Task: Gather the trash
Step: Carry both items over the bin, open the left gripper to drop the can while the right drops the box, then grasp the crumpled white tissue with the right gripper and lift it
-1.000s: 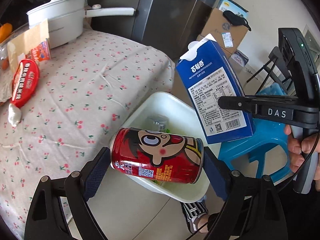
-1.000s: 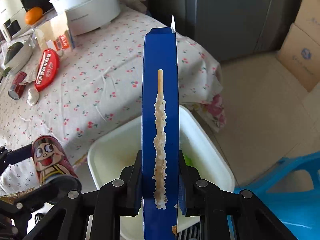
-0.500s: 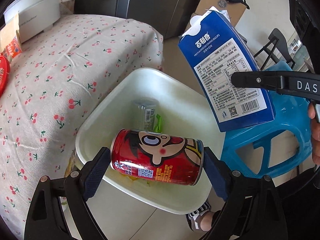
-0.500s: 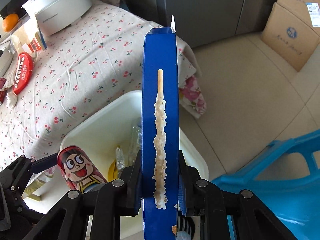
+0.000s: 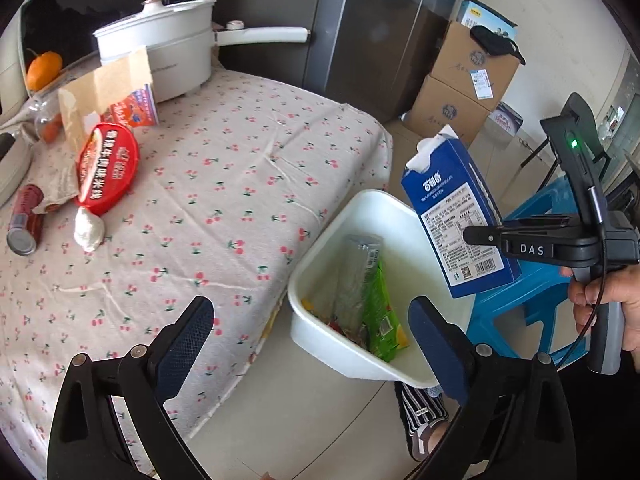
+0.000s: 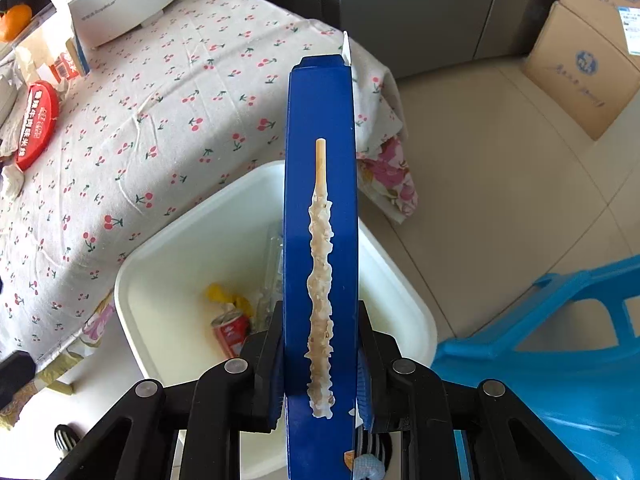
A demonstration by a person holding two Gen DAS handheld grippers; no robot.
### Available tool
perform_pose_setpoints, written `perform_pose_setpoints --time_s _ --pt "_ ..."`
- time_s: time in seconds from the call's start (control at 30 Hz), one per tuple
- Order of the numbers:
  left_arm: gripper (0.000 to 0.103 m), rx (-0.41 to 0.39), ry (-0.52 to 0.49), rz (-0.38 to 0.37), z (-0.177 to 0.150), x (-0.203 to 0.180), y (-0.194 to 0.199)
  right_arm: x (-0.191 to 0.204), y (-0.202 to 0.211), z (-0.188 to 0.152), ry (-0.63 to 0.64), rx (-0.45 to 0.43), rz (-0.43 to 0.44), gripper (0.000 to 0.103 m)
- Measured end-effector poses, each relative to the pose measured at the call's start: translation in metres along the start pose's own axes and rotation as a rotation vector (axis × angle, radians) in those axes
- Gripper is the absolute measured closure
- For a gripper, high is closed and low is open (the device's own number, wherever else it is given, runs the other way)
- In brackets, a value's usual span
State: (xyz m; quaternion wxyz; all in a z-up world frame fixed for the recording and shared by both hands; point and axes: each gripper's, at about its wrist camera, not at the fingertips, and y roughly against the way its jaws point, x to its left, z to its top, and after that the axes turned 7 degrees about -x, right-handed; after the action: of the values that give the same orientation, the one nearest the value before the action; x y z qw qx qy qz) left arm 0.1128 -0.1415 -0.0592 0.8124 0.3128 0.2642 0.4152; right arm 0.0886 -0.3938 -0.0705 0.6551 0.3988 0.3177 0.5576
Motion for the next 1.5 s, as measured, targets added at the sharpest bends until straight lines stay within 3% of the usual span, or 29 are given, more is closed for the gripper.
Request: perform_pose_setpoints --time_s 0.5,0.53,0.63,0.77,0.93,1.1,1.5 --pt "0.0 -0.109 0.116 0.156 -0.006 0.104 0.077 0.055 -0.037 -0.002 0.023 0.094 -0.002 0.075" --pt "0.0 -0.115 0.119 0.172 -0.008 0.11 0.081 0.058 -0.036 -0.001 0.02 0.089 0.01 0.071" --pt "0.0 -0.12 0.117 0.22 -0.015 0.125 0.092 0.067 -0.027 0.003 0.012 0.049 0.017 0.044" --pt "0.0 -0.126 0.143 0.259 -0.025 0.147 0.107 0.083 -0.012 0.008 0.024 -0.006 0.002 0.032" --pt "0.0 -0.123 0.21 0.334 -0.043 0.18 0.124 0.12 0.003 0.021 0.076 -0.074 0.033 0.029" --pt "0.0 -0.119 0.287 0.406 -0.062 0.22 0.139 0.167 0.015 0.026 0.137 -0.163 0.093 0.015" --pt "0.0 -0.02 0.339 0.518 -0.093 0.267 0.126 0.271 -0.029 0.059 0.253 -0.149 0.209 0.012"
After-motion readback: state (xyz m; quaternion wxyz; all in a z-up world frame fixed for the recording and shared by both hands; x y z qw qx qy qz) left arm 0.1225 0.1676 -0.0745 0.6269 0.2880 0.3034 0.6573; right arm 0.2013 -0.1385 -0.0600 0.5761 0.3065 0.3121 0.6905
